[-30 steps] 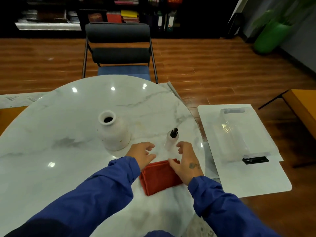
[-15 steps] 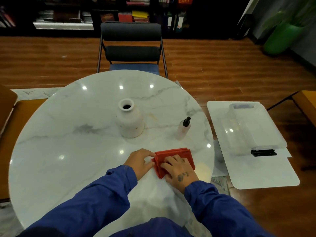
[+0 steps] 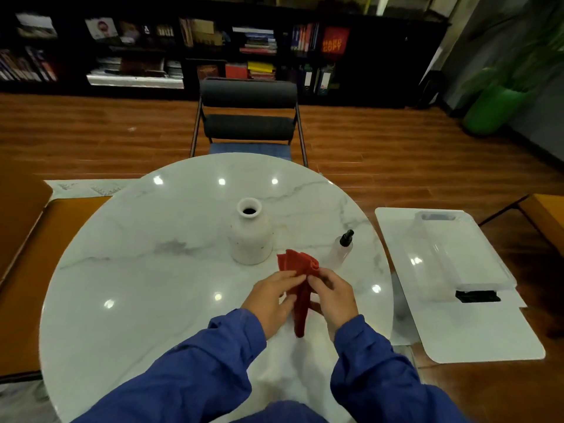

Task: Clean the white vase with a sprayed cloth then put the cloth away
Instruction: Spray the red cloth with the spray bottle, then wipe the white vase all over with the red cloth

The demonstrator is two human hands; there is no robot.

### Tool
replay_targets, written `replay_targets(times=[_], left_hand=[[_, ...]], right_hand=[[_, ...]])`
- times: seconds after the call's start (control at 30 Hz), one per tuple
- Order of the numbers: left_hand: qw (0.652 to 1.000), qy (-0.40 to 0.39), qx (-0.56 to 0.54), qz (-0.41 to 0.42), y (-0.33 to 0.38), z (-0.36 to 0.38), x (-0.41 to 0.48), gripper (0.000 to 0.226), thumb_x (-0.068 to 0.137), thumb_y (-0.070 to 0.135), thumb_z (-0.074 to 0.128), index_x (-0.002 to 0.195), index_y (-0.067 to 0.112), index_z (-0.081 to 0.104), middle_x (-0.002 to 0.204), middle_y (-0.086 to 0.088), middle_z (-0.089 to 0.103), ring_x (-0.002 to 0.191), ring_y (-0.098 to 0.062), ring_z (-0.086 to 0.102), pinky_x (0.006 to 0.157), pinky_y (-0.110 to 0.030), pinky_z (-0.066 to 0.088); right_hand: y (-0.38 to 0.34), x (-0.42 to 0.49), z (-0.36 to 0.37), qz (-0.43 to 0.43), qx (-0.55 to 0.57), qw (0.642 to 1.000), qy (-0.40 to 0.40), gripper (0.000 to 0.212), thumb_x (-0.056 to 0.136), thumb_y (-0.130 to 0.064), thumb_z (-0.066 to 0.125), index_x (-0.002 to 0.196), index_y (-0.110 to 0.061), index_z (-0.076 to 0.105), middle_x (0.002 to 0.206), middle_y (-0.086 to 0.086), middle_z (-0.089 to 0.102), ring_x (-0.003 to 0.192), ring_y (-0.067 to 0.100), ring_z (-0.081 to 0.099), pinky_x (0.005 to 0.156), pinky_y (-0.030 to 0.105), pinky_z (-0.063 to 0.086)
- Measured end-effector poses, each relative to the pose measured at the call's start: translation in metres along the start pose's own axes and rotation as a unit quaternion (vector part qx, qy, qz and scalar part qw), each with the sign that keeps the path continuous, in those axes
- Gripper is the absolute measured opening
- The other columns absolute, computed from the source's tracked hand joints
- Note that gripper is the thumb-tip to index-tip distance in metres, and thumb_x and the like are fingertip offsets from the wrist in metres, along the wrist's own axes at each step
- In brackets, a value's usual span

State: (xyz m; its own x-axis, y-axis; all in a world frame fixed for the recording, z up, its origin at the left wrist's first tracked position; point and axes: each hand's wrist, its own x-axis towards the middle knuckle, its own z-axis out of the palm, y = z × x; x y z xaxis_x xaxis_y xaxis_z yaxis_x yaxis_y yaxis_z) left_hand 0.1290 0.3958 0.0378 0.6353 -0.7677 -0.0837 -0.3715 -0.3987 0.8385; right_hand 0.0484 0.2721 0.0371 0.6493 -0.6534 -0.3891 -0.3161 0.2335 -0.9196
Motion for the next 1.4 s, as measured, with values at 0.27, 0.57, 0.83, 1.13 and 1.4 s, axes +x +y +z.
replay_targets(times=[0.27, 0.57, 0.83, 1.13, 1.4], left_hand=[[0.994, 0.046, 0.041, 0.093, 0.019, -0.021, 0.016, 0.048, 0.092, 0.004, 0.047, 0.133, 0.030, 0.052, 0.143, 0.010, 0.039, 0.130, -0.003, 0.038, 0.109, -0.011, 0.029], [0.991, 0.049, 0.099, 0.074, 0.044, -0.075, 0.080, 0.042, 0.093, 0.012, 0.051, 0.132, 0.025, 0.053, 0.142, 0.006, 0.041, 0.130, -0.011, 0.041, 0.110, -0.018, 0.029], [0.976, 0.185, 0.110, -0.044, 0.014, -0.118, 0.095, 0.057, 0.079, 0.029, 0.072, 0.133, 0.025, 0.052, 0.131, 0.005, 0.051, 0.120, -0.017, 0.049, 0.106, -0.034, 0.040], [0.977, 0.178, 0.072, -0.093, -0.013, -0.114, 0.100, 0.066, 0.070, 0.030, 0.080, 0.131, 0.026, 0.053, 0.114, 0.012, 0.053, 0.099, -0.008, 0.055, 0.087, -0.020, 0.047], [0.976, 0.168, 0.112, -0.085, -0.016, -0.120, 0.106, 0.061, 0.065, 0.040, 0.081, 0.121, 0.030, 0.060, 0.106, 0.014, 0.059, 0.090, -0.003, 0.060, 0.079, -0.018, 0.051]], right_hand=[[-0.034, 0.004, 0.017, 0.015, 0.157, 0.988, 0.001, 0.016, 0.091, -0.016, 0.058, 0.094, -0.010, 0.073, 0.096, 0.010, 0.070, 0.094, 0.024, 0.062, 0.079, 0.041, 0.056], [-0.094, 0.062, 0.038, -0.055, 0.111, 0.992, 0.023, 0.016, 0.095, -0.016, 0.056, 0.097, -0.020, 0.072, 0.100, 0.007, 0.072, 0.096, 0.022, 0.067, 0.075, 0.037, 0.059], [-0.111, 0.139, 0.052, -0.141, -0.082, 0.974, 0.158, 0.016, 0.096, -0.025, 0.052, 0.102, -0.024, 0.066, 0.091, -0.009, 0.061, 0.088, 0.013, 0.057, 0.074, 0.024, 0.046], [-0.052, 0.195, 0.072, -0.124, -0.232, 0.963, 0.062, 0.025, 0.097, -0.022, 0.047, 0.112, -0.017, 0.067, 0.097, 0.003, 0.069, 0.091, 0.024, 0.064, 0.082, 0.030, 0.052], [-0.017, 0.200, 0.083, -0.073, -0.258, 0.955, -0.126, 0.025, 0.094, -0.030, 0.052, 0.114, -0.027, 0.068, 0.110, -0.006, 0.070, 0.102, 0.016, 0.063, 0.093, 0.033, 0.051]])
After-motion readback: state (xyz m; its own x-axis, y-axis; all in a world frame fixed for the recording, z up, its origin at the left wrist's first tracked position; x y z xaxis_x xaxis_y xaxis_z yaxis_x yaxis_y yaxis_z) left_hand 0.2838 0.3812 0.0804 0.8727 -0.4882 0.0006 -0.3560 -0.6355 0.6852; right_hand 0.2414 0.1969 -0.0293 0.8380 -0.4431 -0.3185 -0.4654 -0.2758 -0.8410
